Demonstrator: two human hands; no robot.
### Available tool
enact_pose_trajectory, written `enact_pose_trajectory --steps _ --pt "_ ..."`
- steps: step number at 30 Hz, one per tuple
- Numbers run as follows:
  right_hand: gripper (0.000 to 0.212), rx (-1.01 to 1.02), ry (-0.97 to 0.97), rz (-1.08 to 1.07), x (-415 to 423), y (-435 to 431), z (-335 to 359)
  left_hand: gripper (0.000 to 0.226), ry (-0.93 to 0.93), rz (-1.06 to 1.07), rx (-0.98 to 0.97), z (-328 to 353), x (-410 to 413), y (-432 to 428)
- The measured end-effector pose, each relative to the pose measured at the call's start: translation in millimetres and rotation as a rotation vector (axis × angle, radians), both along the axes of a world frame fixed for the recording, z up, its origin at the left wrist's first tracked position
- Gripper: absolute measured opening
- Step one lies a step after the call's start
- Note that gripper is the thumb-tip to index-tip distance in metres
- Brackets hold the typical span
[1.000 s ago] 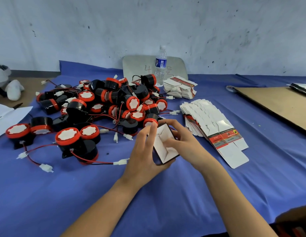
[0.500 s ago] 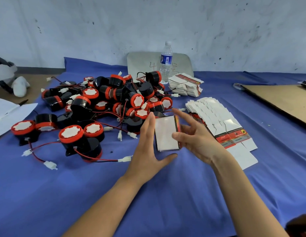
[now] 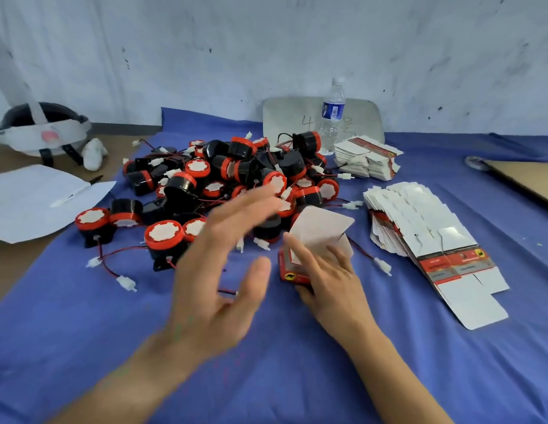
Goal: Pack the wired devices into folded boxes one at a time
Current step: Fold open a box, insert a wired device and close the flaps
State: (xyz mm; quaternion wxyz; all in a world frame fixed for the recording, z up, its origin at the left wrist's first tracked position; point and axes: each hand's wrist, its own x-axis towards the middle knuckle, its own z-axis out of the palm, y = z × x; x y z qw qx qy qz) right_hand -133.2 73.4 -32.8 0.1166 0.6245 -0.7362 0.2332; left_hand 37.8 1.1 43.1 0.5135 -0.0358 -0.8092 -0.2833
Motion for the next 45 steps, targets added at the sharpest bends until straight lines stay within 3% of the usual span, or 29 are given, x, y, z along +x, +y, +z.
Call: enact_pose_trajectory --steps 1,3,5,6,9,12,15,17,19,21,25,27,31,35,38,41,45 --pt "0.109 0.014 -0.010 -0.014 0 0 -3 0.046 -0.105 0.306 -0.080 4 5 -25" --pt "0.112 -0.017 0.076 -0.021 3 2 -3 0.061 -0.611 0.875 -0.052 0 13 -73" --pt "0.105 0.005 0.099 -0.034 7 0 0 0.077 -1.069 1.017 0.193 -12 20 -102" --pt "0.101 -0.013 0.103 -0.038 7 0 -1 0.076 -1.132 0.986 0.236 -20 21 -109" --pt "0.090 -0.004 0.052 -0.007 6 -1 -5 0.055 -0.897 0.986 0.236 -26 19 -114" --pt "0.092 -0.082 -0.183 0.047 4 3 -4 0.035 -0.339 0.888 0.342 -11 6 -99" --pt "0.090 -0.268 -0.327 0.081 4 6 -1 0.031 0.181 0.435 0.487 15 -20 -59" --pt "0.081 -0.247 -0.300 0.122 5 6 -1 0.034 0.307 0.092 0.490 18 -40 -34" --pt "0.076 -0.180 -0.246 0.156 5 6 -1 0.038 0.322 -0.113 0.429 12 -61 -15" --pt "0.077 -0.209 -0.369 0.215 5 7 0 0.042 0.344 -0.138 0.365 -1 -75 -5" --pt "0.042 -0.639 -0.587 0.085 0 17 0 0.044 0.306 0.057 0.166 -38 -86 -9" --pt "0.041 -0.746 -0.570 -0.083 -6 19 0 0.049 0.200 0.084 0.155 -50 -88 -13" --pt "0.031 -0.671 -0.484 -0.034 -3 18 2 0.060 0.057 0.040 0.178 -61 -90 -14" --pt "0.029 -0.626 -0.564 0.089 -2 19 2 0.055 0.059 0.045 0.125 -68 -93 -21" --pt "0.043 -0.524 -0.550 0.107 -4 19 1 0.047 0.066 0.040 0.158 -68 -92 -26" --pt "0.051 -0.432 -0.516 0.050 -3 14 -1 0.043 0.039 0.063 0.232 -69 -90 -30" --pt "0.024 -0.610 -0.461 -0.167 -10 13 -3 0.052 -0.058 0.288 0.135 -72 -93 -26"
